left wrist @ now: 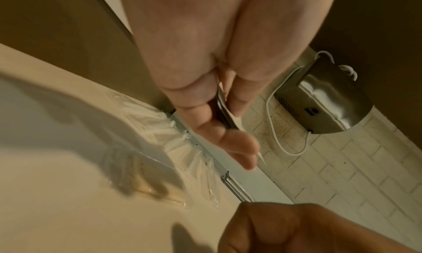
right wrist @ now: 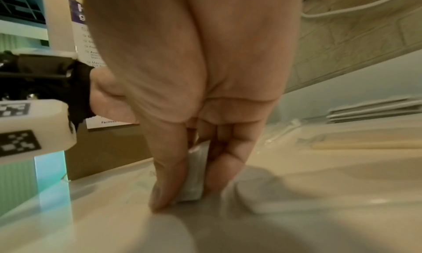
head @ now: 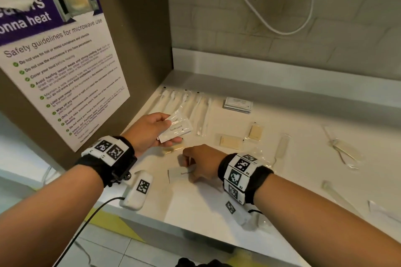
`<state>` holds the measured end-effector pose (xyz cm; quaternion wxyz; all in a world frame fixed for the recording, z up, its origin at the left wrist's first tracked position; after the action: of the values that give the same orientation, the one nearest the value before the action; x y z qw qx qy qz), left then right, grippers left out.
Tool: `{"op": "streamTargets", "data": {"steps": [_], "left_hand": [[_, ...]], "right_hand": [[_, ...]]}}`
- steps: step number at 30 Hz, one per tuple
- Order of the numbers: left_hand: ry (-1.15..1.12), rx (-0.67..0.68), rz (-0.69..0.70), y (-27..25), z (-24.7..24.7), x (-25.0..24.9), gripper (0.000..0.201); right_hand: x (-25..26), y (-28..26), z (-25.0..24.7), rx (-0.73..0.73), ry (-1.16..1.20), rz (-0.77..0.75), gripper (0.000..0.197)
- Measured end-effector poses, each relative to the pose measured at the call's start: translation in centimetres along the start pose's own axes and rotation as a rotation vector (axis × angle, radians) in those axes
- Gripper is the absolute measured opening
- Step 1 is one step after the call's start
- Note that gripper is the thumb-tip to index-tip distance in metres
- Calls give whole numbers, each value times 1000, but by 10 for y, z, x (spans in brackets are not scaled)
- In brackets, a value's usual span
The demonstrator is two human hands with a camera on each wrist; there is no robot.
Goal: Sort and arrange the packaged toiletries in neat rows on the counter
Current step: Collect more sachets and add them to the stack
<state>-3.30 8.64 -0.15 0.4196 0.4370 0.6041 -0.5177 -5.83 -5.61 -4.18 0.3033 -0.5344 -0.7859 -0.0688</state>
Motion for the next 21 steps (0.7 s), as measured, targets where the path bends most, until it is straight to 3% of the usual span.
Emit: {"op": "streamTargets", "data": {"steps": [3,8,11,13,16,21], "left_hand": [[9,17,8,0,8,1,22],[35,30,40,0,20,-1,22],[47,33,53,-1,20,0,22],[51,29,63,-1,19,1,22],[97,7,113,-5,19,0,22],[85,18,149,-9,30,-6,24]], "right_hand": [[0,-9,-2,-8,82,-1,29],[3,-17,0,-48,-31,-49,25],[-7,-21,-13,-101,-86,-71,2],[-12,-26,-31,-119,-85,-71,14],[-13,-29,-63,-170,-29,-60,7],[-19,-24,-96,-351,115,38,44]]}}
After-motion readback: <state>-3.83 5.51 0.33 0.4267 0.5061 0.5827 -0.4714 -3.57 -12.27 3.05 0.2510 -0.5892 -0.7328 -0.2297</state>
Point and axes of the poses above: each hand's wrist, its own y-axis towards the middle knuckle, its own z-axis out of the palm, x = y × z, the point moved 5 cm from there along y, towards the middle knuckle, and after that the axes turned 12 degrees about -x, right-handed, at the moved point
